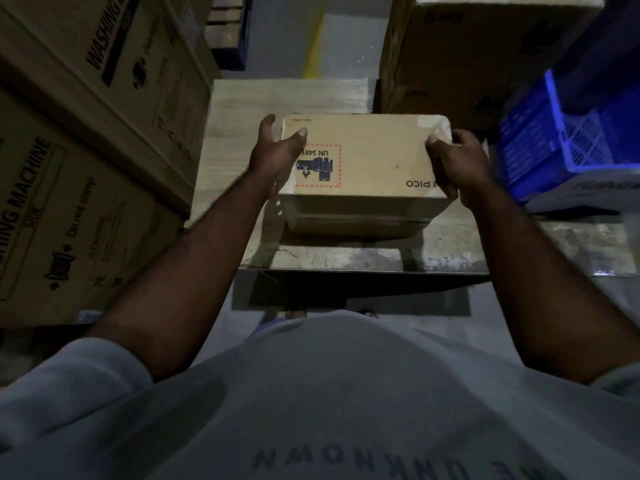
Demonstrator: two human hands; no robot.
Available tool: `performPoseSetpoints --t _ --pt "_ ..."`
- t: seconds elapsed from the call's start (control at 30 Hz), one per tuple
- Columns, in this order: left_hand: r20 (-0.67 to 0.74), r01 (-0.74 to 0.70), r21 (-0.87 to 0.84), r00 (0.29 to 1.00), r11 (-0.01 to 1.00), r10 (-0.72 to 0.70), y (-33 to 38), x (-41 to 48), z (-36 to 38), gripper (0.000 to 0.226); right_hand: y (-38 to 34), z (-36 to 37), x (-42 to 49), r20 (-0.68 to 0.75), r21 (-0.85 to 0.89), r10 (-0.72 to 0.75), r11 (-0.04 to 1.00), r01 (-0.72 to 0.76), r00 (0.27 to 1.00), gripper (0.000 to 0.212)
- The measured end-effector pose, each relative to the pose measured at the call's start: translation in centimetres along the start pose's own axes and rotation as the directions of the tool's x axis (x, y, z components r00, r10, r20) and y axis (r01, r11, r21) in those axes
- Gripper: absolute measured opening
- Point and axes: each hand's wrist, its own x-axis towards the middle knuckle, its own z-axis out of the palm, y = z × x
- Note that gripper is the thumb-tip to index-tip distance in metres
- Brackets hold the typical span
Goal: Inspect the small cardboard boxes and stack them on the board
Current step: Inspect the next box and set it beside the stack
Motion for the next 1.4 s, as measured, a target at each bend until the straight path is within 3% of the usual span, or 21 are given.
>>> performPoseSetpoints --t 0.23,0.37,0.57,0.77,1.03,1.2,1.4 --pt "0.120 0.017 0.028 0.993 0.999 -0.020 1.2 0.7 0.0 0.070 -0.5 0.1 0.9 0.130 0.089 0.012 0.996 -0.024 0.991 0.038" --pt "0.080 0.014 0.061 0.997 0.998 -0.019 1.5 0.6 0.0 0.059 -1.4 0.0 0.7 0.198 0.094 0.012 0.995 -0.031 0.980 0.037" --pt "-0.063 -0.113 0.107 0.991 0.988 0.120 1.8 0.0 0.0 0.044 -2.9 0.2 -0.2 0.019 0.030 -0.108 0.994 0.108 0.994 0.042" --pt "-0.264 -0.167 0.197 0.940 0.966 0.216 0.0 -0.7 0.1 0.033 -1.2 1.4 -1.8 -0.126 -0.045 -0.198 0.980 0.194 0.972 0.042" --pt "-0.269 -0.092 0.209 0.952 0.974 0.147 -7.4 -3.1 -1.8 0.024 5.9 3.4 -5.4 -0.143 -0.135 -0.177 0.978 0.158 0.974 0.034" --pt "-0.203 -0.031 0.171 0.977 0.985 0.066 -10.6 -5.4 -1.9 0.036 8.2 3.8 -6.5 -0.165 -0.189 -0.144 0.976 0.112 0.976 0.029" --pt "-0.207 0.024 0.301 0.977 0.953 0.040 -11.1 -6.2 -1.9 0.054 8.9 3.1 -6.7 -0.101 -0.264 -0.155 0.957 0.124 0.983 0.040"
